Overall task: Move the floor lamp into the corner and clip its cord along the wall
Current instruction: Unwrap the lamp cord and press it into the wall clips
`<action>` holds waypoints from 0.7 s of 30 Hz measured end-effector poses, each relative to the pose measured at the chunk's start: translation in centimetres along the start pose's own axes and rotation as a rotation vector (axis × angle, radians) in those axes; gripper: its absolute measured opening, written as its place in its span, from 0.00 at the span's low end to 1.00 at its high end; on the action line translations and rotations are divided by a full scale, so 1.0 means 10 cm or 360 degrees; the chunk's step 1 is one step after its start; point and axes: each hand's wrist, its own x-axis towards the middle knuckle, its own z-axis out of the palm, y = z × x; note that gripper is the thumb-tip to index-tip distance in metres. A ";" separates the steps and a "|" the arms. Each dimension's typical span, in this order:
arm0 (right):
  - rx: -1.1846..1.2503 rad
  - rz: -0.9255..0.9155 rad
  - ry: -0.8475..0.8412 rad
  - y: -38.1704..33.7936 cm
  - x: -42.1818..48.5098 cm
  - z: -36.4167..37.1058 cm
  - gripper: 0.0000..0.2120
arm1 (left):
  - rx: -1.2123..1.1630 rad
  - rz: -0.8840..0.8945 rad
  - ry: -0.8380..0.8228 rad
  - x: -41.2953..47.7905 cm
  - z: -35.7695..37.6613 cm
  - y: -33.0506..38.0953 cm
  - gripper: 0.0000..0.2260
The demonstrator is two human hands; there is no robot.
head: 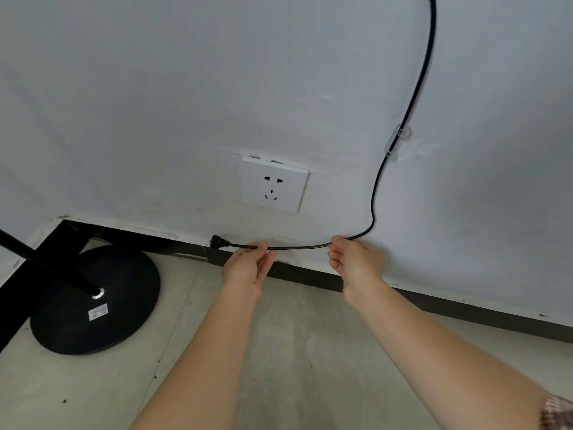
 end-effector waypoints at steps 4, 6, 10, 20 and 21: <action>-0.0047 0.0152 -0.0129 0.14 0.04 0.09 0.05 | -0.0079 0.0010 0.0002 0.08 0.02 -0.05 0.03; -0.0088 0.0158 -0.0210 0.19 0.06 0.12 0.05 | -0.0087 0.0038 0.0009 0.11 0.02 -0.07 0.04; -0.0003 0.0117 -0.0228 0.23 0.09 0.16 0.04 | -0.0087 0.0090 0.0012 0.17 0.02 -0.11 0.05; 0.0301 0.0148 -0.0160 0.25 0.00 0.33 0.06 | -0.0191 0.0092 0.0035 0.23 0.04 -0.14 0.09; 0.0315 0.0146 -0.0157 0.25 0.00 0.34 0.06 | -0.0201 0.0091 0.0034 0.23 0.05 -0.13 0.11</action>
